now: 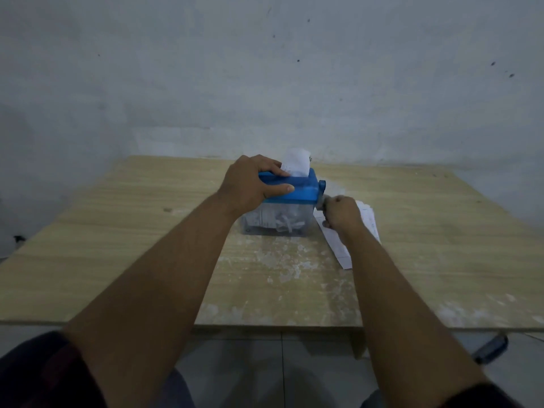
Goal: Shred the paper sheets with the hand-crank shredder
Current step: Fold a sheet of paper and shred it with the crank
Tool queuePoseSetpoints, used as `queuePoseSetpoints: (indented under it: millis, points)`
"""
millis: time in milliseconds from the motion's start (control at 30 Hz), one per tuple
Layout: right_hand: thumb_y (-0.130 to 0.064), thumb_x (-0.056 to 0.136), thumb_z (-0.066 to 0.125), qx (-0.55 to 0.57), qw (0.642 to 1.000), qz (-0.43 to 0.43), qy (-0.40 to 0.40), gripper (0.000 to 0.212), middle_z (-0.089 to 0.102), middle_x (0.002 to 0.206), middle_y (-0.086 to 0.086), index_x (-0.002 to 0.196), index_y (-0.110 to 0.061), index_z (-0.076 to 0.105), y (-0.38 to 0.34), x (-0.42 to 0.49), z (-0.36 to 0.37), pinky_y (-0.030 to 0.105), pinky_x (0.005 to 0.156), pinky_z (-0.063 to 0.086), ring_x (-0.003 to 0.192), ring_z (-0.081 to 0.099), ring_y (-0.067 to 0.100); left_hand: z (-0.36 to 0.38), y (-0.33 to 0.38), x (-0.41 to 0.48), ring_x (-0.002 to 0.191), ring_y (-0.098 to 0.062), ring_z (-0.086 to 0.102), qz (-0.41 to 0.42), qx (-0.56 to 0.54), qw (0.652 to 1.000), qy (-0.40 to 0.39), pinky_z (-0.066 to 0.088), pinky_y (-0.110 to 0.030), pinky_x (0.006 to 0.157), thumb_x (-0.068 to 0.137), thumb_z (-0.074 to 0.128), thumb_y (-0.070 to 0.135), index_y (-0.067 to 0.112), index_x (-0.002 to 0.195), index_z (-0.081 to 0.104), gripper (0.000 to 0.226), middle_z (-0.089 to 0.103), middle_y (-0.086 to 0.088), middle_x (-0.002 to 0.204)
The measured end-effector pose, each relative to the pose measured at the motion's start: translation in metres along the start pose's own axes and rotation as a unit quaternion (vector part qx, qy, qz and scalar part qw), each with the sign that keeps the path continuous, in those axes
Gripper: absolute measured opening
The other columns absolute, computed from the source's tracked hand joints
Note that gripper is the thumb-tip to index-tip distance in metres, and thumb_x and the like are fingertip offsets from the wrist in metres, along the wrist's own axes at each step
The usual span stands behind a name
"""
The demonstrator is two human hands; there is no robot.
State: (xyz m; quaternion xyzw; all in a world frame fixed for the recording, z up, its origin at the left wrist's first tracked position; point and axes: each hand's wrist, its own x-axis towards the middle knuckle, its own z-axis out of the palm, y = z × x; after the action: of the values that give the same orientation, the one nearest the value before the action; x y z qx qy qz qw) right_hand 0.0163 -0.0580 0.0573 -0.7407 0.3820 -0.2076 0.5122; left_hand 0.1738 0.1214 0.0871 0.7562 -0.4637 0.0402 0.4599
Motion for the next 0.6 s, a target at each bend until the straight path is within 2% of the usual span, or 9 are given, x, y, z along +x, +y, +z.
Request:
queuePoseSetpoints:
  millis: [67, 133, 200, 267, 333, 400, 500, 600]
  points:
    - [-0.028, 0.099, 0.055, 0.025, 1.000, 0.004, 0.018, 0.022, 0.064, 0.087, 0.009, 0.080, -0.017, 0.059, 0.011, -0.013, 0.000, 0.051, 0.085, 0.062, 0.079, 0.063, 0.026, -0.001, 0.000, -0.001, 0.109, -0.004, 0.067, -0.001, 0.001, 1.000, 0.001, 0.057, -0.029, 0.098, 0.071, 0.092, 0.056, 0.034, 0.106, 0.085, 0.042, 0.073, 0.012, 0.124]
    - [-0.031, 0.094, 0.057, 0.049, 0.998, -0.006, 0.042, 0.022, 0.065, 0.082, 0.006, 0.075, -0.021, 0.059, 0.015, -0.028, -0.002, 0.056, 0.090, 0.060, 0.081, 0.064, 0.027, -0.001, 0.000, -0.001, 0.109, -0.003, 0.066, -0.004, 0.003, 1.000, -0.001, 0.054, -0.025, 0.096, 0.072, 0.093, 0.053, 0.033, 0.105, 0.085, 0.040, 0.072, 0.013, 0.124]
    - [-0.027, 0.095, 0.058, 0.094, 0.994, -0.011, 0.059, 0.021, 0.062, 0.077, 0.003, 0.076, -0.019, 0.060, 0.005, -0.042, -0.008, 0.049, 0.079, 0.062, 0.078, 0.062, 0.025, -0.001, 0.001, 0.001, 0.107, -0.002, 0.066, -0.006, 0.001, 1.000, -0.001, 0.051, -0.019, 0.093, 0.072, 0.093, 0.051, 0.031, 0.105, 0.085, 0.039, 0.072, 0.013, 0.122]
    - [-0.020, 0.097, 0.059, 0.153, 0.986, -0.020, 0.066, 0.018, 0.061, 0.076, 0.005, 0.081, -0.011, 0.065, -0.012, -0.047, -0.016, 0.035, 0.062, 0.054, 0.070, 0.056, 0.021, -0.001, 0.001, 0.001, 0.106, 0.000, 0.065, -0.005, 0.005, 1.000, -0.002, 0.049, -0.016, 0.091, 0.071, 0.093, 0.051, 0.030, 0.105, 0.085, 0.041, 0.072, 0.014, 0.121]
    - [-0.011, 0.096, 0.060, 0.190, 0.980, -0.025, 0.057, 0.017, 0.058, 0.074, 0.007, 0.086, -0.003, 0.071, -0.034, -0.048, -0.027, 0.029, 0.056, 0.045, 0.062, 0.049, 0.018, -0.002, 0.000, 0.001, 0.106, 0.001, 0.066, 0.000, 0.005, 1.000, -0.002, 0.050, -0.017, 0.091, 0.071, 0.093, 0.052, 0.031, 0.105, 0.085, 0.040, 0.072, 0.014, 0.121]
    - [-0.005, 0.096, 0.059, 0.202, 0.978, -0.036, 0.033, 0.020, 0.055, 0.070, 0.007, 0.084, -0.001, 0.075, -0.052, -0.043, -0.035, 0.029, 0.055, 0.042, 0.058, 0.044, 0.016, -0.003, 0.001, 0.000, 0.107, 0.002, 0.065, 0.003, 0.001, 1.000, -0.005, 0.051, -0.017, 0.093, 0.072, 0.093, 0.051, 0.032, 0.105, 0.085, 0.039, 0.072, 0.014, 0.121]
    - [-0.021, 0.104, 0.060, 0.160, 0.984, -0.078, 0.013, 0.027, 0.059, 0.070, 0.002, 0.090, -0.005, 0.077, -0.068, -0.028, -0.040, 0.025, 0.057, 0.046, 0.058, 0.049, 0.012, -0.005, 0.002, 0.001, 0.108, 0.002, 0.066, 0.006, -0.001, 1.000, -0.018, 0.048, -0.014, 0.092, 0.075, 0.093, 0.049, 0.032, 0.108, 0.085, 0.038, 0.073, 0.013, 0.122]
    - [-0.035, 0.105, 0.061, 0.114, 0.988, -0.099, 0.036, 0.037, 0.063, 0.074, 0.004, 0.093, -0.004, 0.075, -0.078, -0.001, -0.035, 0.030, 0.059, 0.049, 0.063, 0.054, 0.017, -0.005, 0.002, 0.001, 0.106, 0.003, 0.065, 0.010, 0.003, 1.000, -0.018, 0.047, -0.010, 0.089, 0.075, 0.092, 0.050, 0.032, 0.108, 0.085, 0.039, 0.073, 0.013, 0.122]
